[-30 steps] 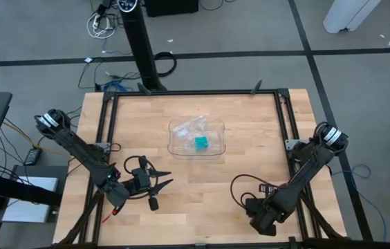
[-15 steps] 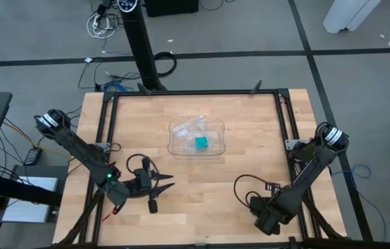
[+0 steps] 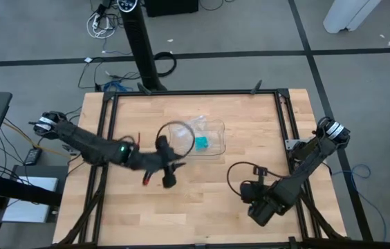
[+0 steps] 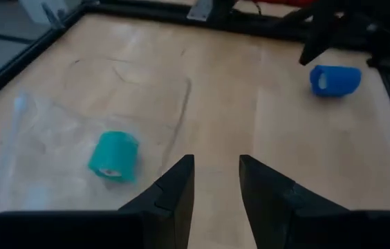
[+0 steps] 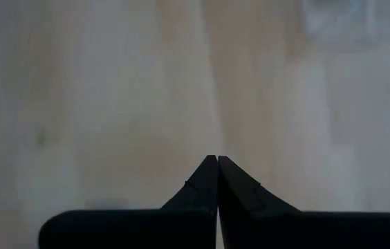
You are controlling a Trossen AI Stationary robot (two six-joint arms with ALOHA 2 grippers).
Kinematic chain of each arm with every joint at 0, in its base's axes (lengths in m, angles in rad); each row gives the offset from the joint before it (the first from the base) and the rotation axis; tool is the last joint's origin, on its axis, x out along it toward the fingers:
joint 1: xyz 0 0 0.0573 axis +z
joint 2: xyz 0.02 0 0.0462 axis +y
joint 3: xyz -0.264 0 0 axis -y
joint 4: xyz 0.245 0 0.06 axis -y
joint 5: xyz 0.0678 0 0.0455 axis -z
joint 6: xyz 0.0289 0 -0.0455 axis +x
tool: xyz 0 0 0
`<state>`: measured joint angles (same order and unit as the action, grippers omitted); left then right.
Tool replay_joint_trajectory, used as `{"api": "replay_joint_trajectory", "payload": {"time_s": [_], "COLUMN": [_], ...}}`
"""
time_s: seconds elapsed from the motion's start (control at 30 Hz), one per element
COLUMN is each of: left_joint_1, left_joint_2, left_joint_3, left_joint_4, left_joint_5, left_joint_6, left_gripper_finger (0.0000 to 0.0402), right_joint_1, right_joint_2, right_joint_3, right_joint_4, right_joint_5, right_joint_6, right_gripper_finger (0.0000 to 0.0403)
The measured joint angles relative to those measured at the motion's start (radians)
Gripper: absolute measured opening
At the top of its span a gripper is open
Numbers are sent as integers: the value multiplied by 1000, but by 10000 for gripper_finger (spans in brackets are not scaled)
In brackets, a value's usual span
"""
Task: Roll bandage
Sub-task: Open the transparent zip bag
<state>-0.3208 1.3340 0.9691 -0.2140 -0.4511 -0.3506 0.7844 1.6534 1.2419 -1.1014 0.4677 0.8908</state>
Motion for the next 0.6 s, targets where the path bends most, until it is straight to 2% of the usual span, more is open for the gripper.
{"api": "replay_joint_trajectory", "payload": {"time_s": [0.13, 0.33, 0.5, 0.6], "left_joint_1": [164, 421, 552, 600], "left_joint_2": [0, 2, 17, 18], "left_joint_3": [5, 5, 5, 5], "left_joint_4": [-3, -2, 9, 9], "left_joint_5": [208, 465, 576, 597], "left_joint_6": [84, 112, 169, 255], "left_gripper_finger": [121, 121, 121, 121], "right_joint_1": [-80, -213, -327, -387], "right_joint_2": [-5, -5, -30, -66], "right_joint_3": [0, -7, -63, -81], "right_joint_4": [58, 164, 326, 450], "right_joint_5": [71, 147, 215, 236], "right_joint_6": [-140, -354, -505, -616], "right_gripper_finger": [1, 3, 3, 1]}}
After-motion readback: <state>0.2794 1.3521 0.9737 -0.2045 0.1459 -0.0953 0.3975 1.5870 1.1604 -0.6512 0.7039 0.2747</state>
